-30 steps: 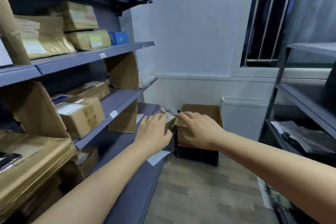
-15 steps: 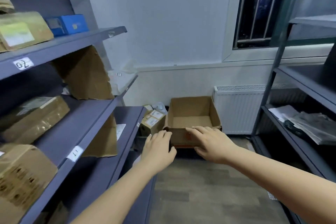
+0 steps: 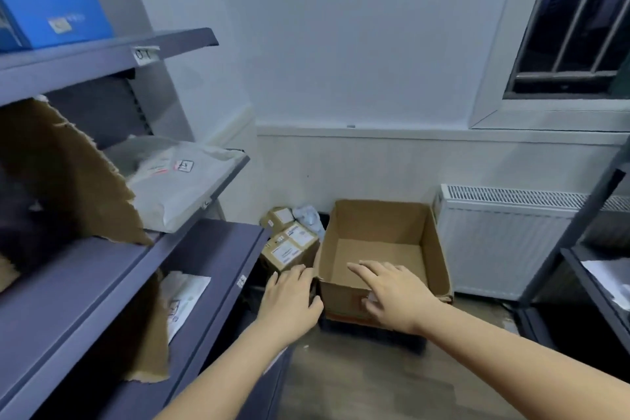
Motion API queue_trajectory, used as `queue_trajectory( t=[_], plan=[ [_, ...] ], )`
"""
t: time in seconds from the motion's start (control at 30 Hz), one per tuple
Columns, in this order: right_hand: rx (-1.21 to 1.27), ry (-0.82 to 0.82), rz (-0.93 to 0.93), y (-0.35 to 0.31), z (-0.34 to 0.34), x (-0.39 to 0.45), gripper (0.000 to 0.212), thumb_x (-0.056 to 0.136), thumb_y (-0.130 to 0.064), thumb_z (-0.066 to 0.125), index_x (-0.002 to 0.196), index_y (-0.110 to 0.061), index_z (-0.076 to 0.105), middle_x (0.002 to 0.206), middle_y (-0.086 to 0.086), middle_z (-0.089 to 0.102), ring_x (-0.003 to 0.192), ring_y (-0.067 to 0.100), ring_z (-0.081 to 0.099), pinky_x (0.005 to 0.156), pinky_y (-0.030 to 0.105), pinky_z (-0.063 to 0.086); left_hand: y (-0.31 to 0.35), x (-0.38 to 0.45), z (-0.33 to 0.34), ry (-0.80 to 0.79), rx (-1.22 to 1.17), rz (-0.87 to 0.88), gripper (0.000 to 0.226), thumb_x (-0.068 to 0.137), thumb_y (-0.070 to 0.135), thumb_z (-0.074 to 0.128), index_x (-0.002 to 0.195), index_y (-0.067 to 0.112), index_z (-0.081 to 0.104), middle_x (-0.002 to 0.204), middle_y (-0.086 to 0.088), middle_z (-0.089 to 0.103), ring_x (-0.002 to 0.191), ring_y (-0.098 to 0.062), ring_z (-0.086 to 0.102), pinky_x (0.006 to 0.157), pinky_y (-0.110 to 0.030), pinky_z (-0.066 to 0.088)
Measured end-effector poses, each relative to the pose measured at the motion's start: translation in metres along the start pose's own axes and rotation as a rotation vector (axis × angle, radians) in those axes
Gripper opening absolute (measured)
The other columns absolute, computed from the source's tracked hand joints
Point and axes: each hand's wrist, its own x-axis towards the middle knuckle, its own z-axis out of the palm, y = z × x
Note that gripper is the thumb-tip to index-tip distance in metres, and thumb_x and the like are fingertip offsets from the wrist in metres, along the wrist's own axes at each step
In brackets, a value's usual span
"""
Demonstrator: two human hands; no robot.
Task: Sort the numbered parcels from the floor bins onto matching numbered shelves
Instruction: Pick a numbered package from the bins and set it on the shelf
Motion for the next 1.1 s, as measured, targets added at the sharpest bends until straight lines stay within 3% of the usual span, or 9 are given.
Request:
queue_trajectory(
  t=[0.33,0.6,0.9,1.1],
  plan=[
    [0.089,-0.102,-0.041,0.093,0.022,0.146,0.069,0.095,-0.033,0.045,0.155,-0.028,0.011,0.159,-0.004,0.023,0.140,0.019,0.031,0.110,0.034,0.029,-0.013,0.157,0.037,-0.093,-0.039,-0.127,0.051,0.098,0.039,0.039,0.146,0.023,0.032,0.151,0.005,0.033,0.139,-0.014,0.029,0.117,-0.034,0.012],
    [0.136,-0.177,0.003,0.146,0.052,0.287,0.067,0.097,-0.037,0.042,0.155,-0.028,0.009,0.159,-0.001,0.022,0.141,0.022,0.031,0.110,0.036,0.029,-0.069,0.306,0.065,-0.152,-0.049,-0.149,0.044,0.096,0.040,0.039,0.138,0.025,0.039,0.137,0.005,0.046,0.124,-0.016,0.043,0.107,-0.032,0.030],
    [0.216,-0.283,0.049,0.198,0.087,0.434,0.066,0.098,-0.036,0.042,0.155,-0.025,0.012,0.160,0.001,0.019,0.140,0.025,0.031,0.109,0.039,0.030,-0.122,0.444,0.100,-0.288,-0.100,-0.207,0.048,0.097,0.042,0.039,0.141,0.023,0.036,0.138,0.006,0.043,0.127,-0.014,0.041,0.109,-0.032,0.025],
    [0.235,-0.308,0.009,0.242,0.140,0.526,0.066,0.099,-0.038,0.042,0.155,-0.024,0.011,0.160,0.000,0.018,0.142,0.024,0.028,0.111,0.038,0.028,-0.158,0.520,0.147,-0.273,-0.087,-0.272,0.046,0.098,0.042,0.036,0.142,0.027,0.034,0.141,0.010,0.041,0.128,-0.013,0.038,0.110,-0.031,0.027]
  ],
)
